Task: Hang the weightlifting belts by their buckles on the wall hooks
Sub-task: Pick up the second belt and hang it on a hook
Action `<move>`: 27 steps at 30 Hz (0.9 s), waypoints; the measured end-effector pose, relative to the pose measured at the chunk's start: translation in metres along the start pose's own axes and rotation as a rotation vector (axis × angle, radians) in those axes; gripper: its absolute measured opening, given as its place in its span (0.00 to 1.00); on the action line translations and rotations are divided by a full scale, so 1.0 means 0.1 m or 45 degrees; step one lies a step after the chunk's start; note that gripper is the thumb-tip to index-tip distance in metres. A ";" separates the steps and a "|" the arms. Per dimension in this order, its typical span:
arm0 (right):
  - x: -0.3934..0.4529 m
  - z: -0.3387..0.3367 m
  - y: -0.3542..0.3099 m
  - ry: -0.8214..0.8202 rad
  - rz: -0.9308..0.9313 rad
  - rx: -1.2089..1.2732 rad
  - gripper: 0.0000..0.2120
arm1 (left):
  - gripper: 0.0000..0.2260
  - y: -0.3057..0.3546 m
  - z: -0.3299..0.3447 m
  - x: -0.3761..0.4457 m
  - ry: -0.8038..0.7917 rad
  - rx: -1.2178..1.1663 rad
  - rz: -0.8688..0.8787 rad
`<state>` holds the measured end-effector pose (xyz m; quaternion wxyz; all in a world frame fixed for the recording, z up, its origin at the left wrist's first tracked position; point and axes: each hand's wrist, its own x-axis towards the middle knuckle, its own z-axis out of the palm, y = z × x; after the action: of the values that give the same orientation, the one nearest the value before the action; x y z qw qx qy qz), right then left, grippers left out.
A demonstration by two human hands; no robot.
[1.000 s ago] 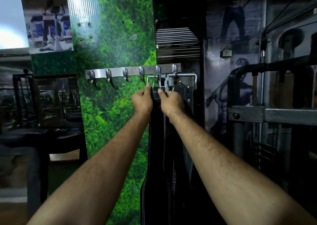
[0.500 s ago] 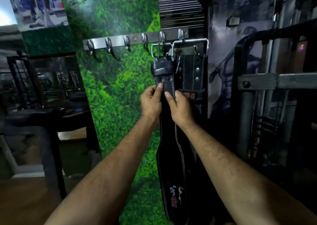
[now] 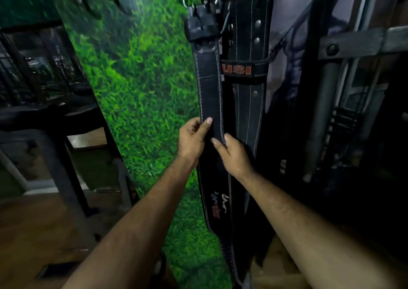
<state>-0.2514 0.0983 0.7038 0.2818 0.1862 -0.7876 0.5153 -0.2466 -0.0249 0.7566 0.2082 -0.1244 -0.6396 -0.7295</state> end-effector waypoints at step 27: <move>-1.62 0.48 1.27 -0.221 0.532 0.175 0.22 | 0.07 -1.78 -0.46 -1.44 0.044 0.061 -0.600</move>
<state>-0.2124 0.1057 0.4966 0.0870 0.0816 -0.7934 0.5969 -0.1979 -0.0327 0.5285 0.0460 0.0457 -0.6645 -0.7444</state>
